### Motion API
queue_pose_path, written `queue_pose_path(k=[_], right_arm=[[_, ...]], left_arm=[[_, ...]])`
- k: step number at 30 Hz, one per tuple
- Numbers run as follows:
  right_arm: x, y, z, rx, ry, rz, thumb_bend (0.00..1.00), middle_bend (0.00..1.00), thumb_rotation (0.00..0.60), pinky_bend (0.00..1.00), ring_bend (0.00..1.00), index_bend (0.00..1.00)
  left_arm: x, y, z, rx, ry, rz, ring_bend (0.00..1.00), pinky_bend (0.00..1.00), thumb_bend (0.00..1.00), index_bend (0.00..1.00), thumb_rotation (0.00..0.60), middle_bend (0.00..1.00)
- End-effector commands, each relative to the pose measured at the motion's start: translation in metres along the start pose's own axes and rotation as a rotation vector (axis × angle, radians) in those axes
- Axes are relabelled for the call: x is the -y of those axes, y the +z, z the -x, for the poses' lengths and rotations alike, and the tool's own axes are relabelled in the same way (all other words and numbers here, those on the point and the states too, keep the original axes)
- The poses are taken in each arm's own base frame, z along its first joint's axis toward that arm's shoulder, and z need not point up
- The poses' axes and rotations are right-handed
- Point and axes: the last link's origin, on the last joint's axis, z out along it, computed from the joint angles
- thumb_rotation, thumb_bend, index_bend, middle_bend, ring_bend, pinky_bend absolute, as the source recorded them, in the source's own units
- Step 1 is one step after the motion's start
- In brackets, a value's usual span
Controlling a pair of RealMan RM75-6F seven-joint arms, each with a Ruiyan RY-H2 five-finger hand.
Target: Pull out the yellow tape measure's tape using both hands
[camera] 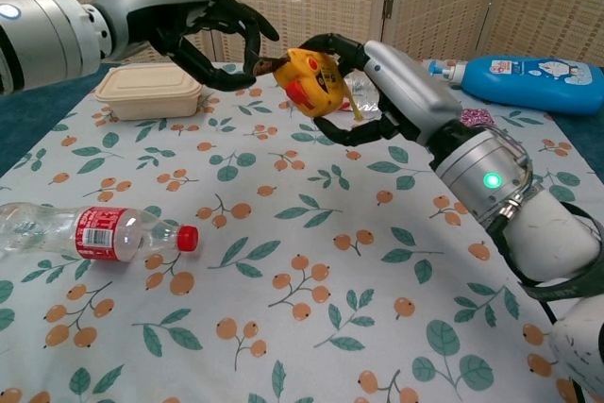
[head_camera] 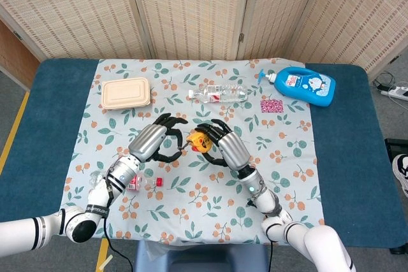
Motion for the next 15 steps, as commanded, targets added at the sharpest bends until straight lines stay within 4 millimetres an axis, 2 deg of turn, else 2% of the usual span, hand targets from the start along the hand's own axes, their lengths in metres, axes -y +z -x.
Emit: queue_pose_path(k=[1,11,15], right_arm=[[0.0008,0.0010,0.0006,-0.006,-0.011,-0.004,0.42,0.43,0.600,0.15,0.38,0.61],[-0.0006,-0.0006,0.0020,-0.003,-0.017,-0.005,0.42,0.43,0.600,0.15,0.39,0.62],[-0.0033,-0.0021,-0.0010,-0.009,-0.006,0.004,0.42,0.43,0.600,0.15,0.39,0.62]], left_arm=[[0.0004,0.0008,0.0005,-0.002,-0.002,-0.002,0.16,0.00,0.39,0.62,0.600,0.22],[0.0035,0.0046,0.0004,-0.070,-0.005,-0.013,0.21,0.02,0.62,0.69,0.600,0.26],[0.0074,0.0029,-0.0010,-0.097,-0.004,-0.017,0.23,0.04,0.65,0.72,0.600,0.28]])
